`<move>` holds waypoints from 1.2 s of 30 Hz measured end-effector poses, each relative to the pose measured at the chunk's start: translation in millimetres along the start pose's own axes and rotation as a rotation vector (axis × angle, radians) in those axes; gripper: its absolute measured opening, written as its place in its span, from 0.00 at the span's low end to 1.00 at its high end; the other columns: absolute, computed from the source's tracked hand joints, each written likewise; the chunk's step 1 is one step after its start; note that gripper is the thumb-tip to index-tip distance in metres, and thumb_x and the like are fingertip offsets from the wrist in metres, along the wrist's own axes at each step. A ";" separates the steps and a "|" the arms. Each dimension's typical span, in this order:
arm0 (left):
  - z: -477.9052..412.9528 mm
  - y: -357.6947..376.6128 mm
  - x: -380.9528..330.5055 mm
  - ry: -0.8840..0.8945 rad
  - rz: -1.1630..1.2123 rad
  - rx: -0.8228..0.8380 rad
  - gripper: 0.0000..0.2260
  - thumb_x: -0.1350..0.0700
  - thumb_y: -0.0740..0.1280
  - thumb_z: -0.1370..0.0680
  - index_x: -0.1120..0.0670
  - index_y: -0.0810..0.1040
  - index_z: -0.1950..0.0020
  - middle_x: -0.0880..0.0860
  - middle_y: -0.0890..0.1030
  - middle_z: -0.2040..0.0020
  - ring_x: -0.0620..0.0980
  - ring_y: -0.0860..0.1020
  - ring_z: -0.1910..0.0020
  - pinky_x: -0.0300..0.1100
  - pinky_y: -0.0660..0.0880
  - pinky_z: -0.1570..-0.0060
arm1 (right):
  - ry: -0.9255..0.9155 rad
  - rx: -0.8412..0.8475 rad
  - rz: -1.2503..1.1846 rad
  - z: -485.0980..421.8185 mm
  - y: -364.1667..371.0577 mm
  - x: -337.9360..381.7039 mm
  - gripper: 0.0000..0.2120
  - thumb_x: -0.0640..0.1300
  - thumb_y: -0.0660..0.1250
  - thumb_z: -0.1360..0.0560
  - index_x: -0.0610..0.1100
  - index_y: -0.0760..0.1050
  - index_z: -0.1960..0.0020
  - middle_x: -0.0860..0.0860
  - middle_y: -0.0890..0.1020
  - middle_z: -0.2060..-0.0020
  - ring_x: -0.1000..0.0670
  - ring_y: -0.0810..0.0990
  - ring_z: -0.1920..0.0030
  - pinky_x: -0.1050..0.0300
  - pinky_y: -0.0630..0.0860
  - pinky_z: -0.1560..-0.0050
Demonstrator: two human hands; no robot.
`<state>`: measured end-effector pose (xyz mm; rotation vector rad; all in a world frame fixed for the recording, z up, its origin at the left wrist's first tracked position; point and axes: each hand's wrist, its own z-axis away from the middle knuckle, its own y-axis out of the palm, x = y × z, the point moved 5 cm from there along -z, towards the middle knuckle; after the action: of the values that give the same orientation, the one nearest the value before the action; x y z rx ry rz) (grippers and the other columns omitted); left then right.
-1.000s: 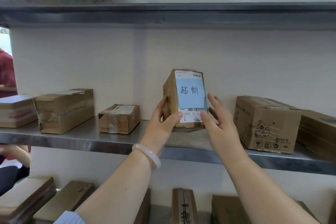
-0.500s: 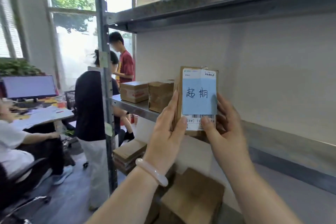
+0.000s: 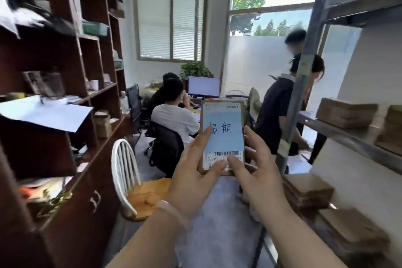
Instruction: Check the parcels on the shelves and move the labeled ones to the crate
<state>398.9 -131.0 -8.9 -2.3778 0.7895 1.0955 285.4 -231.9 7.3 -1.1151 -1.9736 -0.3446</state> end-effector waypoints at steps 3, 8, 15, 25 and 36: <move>24.2 -85.6 12.2 -0.072 -0.131 -0.146 0.35 0.52 0.75 0.28 0.31 0.63 0.28 0.44 0.69 0.30 0.40 0.72 0.33 0.44 0.76 0.38 | 0.012 0.135 -0.083 3.6 87.9 0.2 0.29 0.41 0.70 0.24 0.64 0.66 0.30 0.58 0.74 0.35 0.56 0.75 0.37 0.58 0.81 0.49; 90.8 -228.4 9.3 -0.170 -0.368 -0.401 0.35 0.51 0.76 0.28 0.31 0.63 0.28 0.39 0.69 0.31 0.38 0.69 0.32 0.43 0.73 0.34 | 0.014 0.423 -0.248 39.2 241.6 27.4 0.27 0.39 0.69 0.24 0.64 0.67 0.33 0.61 0.74 0.37 0.63 0.76 0.41 0.64 0.79 0.51; 201.0 -351.1 -18.0 -0.365 -0.602 -0.717 0.35 0.45 0.75 0.28 0.27 0.58 0.30 0.39 0.71 0.33 0.38 0.72 0.34 0.32 0.73 0.39 | -0.024 0.832 -0.364 110.1 388.2 78.0 0.28 0.42 0.68 0.23 0.70 0.65 0.34 0.63 0.74 0.38 0.61 0.76 0.40 0.62 0.80 0.51; 303.6 -420.3 -46.4 -0.635 -0.678 -1.144 0.37 0.52 0.74 0.26 0.31 0.55 0.27 0.28 0.70 0.43 0.19 0.68 0.46 0.20 0.69 0.52 | -0.058 1.335 -0.512 196.7 502.5 129.8 0.25 0.46 0.65 0.21 0.70 0.63 0.33 0.72 0.73 0.39 0.68 0.73 0.39 0.63 0.77 0.44; 421.4 -464.8 -50.6 -1.098 -0.626 -1.466 0.36 0.53 0.72 0.24 0.38 0.55 0.22 0.44 0.70 0.28 0.46 0.72 0.33 0.46 0.68 0.31 | -0.189 1.757 -0.325 295.8 584.6 132.2 0.25 0.56 0.59 0.20 0.60 0.58 0.24 0.60 0.63 0.26 0.59 0.65 0.30 0.57 0.62 0.28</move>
<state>436.2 476.4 -169.6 -1.7841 -1.4450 2.6458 567.3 349.6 -163.3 0.3338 -1.6606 1.1859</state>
